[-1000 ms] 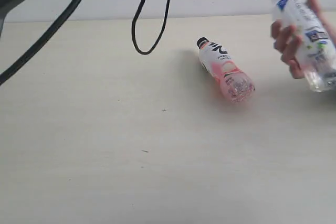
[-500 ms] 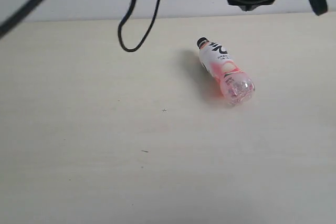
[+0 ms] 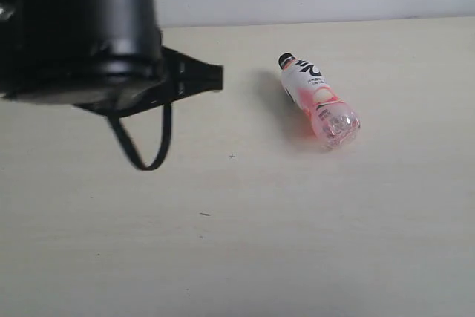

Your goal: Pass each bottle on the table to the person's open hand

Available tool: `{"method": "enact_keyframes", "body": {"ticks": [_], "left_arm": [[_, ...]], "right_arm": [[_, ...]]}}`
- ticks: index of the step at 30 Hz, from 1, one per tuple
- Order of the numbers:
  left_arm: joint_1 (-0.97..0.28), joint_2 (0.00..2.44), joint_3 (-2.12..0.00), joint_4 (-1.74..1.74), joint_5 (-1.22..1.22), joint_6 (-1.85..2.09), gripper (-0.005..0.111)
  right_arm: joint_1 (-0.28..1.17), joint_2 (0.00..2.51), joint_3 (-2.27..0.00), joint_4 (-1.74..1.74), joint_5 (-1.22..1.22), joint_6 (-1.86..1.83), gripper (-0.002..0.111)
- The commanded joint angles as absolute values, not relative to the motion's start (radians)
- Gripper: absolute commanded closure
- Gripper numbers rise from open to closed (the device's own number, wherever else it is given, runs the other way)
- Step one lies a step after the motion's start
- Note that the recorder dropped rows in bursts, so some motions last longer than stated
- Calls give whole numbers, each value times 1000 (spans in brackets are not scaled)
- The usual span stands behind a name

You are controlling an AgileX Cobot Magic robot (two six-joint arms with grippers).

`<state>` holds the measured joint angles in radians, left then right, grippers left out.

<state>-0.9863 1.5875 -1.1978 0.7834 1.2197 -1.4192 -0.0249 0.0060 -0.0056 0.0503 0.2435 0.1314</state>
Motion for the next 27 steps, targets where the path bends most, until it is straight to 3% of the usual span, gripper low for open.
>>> {"method": "enact_keyframes", "body": {"ticks": [1,7,12,20,24,27], "left_arm": [[-977,1456,-1027,816,1221,-1506,107],[-973,1190,-825,802,1221,-1501,107],[-837,976,-669,784,1191,-1601,107],[-469,625,-286,778,235,-1237,107],[-334,386,-122,775,163,-1237,107],[-300,246,-70,775,163,-1237,107]], "right_arm": [[-23,0,0,49,239,132,108],[-23,0,0,49,239,132,108],[-23,0,0,49,239,132,108],[-23,0,0,49,239,132,108],[-23,0,0,49,239,132,108],[-23,0,0,49,239,132,108]]}}
